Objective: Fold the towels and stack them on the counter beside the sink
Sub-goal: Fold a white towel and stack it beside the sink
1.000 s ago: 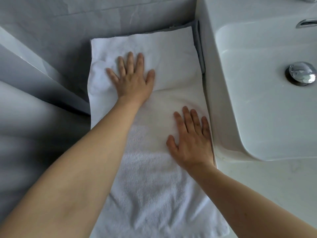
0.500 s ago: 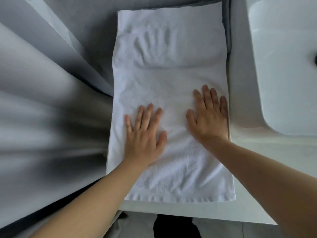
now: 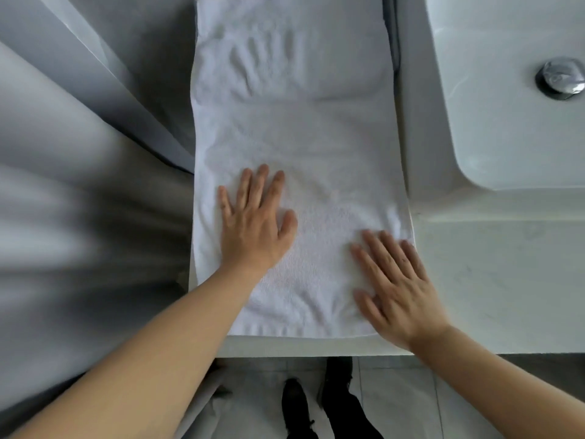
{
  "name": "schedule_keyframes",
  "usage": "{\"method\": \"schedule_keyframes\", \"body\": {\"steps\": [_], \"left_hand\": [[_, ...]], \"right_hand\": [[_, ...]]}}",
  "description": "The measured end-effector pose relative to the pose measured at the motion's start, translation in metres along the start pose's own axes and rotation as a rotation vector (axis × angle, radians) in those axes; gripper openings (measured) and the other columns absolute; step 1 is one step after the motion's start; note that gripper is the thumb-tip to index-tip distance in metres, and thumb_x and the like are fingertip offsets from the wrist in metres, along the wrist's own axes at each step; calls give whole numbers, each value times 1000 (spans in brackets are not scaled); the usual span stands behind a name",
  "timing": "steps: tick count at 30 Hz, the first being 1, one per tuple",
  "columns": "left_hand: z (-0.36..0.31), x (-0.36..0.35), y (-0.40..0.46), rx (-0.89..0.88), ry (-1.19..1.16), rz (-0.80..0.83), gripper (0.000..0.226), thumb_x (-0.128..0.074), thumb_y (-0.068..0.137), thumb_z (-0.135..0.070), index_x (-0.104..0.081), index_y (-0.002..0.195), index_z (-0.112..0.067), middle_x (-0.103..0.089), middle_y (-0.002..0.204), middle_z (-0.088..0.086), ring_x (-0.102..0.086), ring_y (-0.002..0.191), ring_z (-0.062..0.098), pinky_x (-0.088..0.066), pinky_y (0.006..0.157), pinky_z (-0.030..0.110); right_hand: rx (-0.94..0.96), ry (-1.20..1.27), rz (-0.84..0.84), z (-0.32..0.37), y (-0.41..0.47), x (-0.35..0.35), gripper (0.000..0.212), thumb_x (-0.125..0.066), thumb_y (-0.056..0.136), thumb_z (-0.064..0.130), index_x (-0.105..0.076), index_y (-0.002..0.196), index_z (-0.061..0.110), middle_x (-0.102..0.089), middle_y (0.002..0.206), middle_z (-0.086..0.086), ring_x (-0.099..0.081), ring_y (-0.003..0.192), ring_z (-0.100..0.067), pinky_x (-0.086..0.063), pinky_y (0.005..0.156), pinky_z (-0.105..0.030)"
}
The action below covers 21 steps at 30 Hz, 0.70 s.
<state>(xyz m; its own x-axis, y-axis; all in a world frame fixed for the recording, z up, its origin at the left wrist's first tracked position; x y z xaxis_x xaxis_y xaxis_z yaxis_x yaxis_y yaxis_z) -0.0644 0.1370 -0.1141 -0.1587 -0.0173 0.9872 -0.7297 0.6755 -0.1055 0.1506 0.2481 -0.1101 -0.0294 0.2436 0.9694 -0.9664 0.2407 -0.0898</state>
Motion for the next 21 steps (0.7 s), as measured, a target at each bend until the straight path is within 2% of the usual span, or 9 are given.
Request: {"method": "schedule_keyframes", "body": {"steps": [6, 9, 11, 13, 15, 19, 21], "left_hand": [[1, -1, 3, -1, -34, -2, 67, -21, 93, -53, -22, 156, -30, -13, 166, -2, -5, 153, 22, 0, 121, 58], [0, 3, 0, -7, -19, 12, 66, -21, 97, -50, -17, 157, -25, -2, 167, 1, 4, 153, 22, 3, 120, 57], [-11, 8, -22, -71, -13, -51, 66, -19, 98, -49, -17, 157, -20, 2, 167, 4, 7, 153, 26, 4, 120, 58], [-29, 14, -62, -191, -74, -128, 65, -25, 98, -47, -21, 157, -18, -6, 166, 8, 1, 153, 29, 2, 120, 60], [-32, 8, -100, -234, -46, -108, 67, -26, 98, -48, -18, 158, -19, -5, 166, 7, 1, 153, 28, 3, 120, 60], [20, -18, -128, 54, 93, 90, 73, 0, 94, -61, 19, 155, -27, 25, 163, 3, 26, 149, 24, 7, 119, 59], [32, -22, -128, 112, 63, 91, 76, 0, 92, -63, 19, 155, -26, 25, 163, 5, 26, 148, 26, 6, 119, 60]], "right_hand": [[-12, -38, 22, -5, 2, -7, 70, -36, 93, 52, -23, 154, 22, -9, 163, -6, -8, 150, -27, -13, 117, -57], [-21, -61, 1, -6, 1, -8, 71, -32, 94, 56, -16, 155, 23, -6, 164, -4, -6, 150, -26, -10, 118, -56], [-26, -63, -8, -7, 0, -9, 71, -28, 95, 59, -13, 156, 25, -4, 164, -3, -4, 151, -25, -9, 118, -55], [-19, -51, -13, -8, 2, -9, 72, -23, 95, 63, -11, 156, 26, -3, 164, -1, -3, 151, -23, -7, 119, -53], [-36, -51, -11, -8, 1, -9, 75, -19, 95, 66, -8, 156, 25, -1, 164, 0, -2, 151, -22, -5, 119, -51], [-70, -58, -22, -7, -1, -10, 78, -19, 94, 68, -3, 156, 24, 6, 163, 0, 5, 150, -20, 0, 121, -47], [-74, -73, -32, -8, -1, -10, 79, -19, 94, 68, -2, 157, 23, 9, 163, -1, 8, 150, -19, 2, 121, -46]]}}
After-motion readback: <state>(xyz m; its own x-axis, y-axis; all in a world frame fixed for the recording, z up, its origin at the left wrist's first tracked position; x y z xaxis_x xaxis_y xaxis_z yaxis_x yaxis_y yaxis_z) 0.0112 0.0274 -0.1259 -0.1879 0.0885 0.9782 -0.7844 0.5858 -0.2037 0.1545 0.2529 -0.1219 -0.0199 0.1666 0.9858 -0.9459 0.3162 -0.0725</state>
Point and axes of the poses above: each hand's wrist, its own y-axis towards the middle knuckle, its own x-axis out of the back of the hand, z = x × y, the point moved 6 cm from there along y, towards the middle knuckle
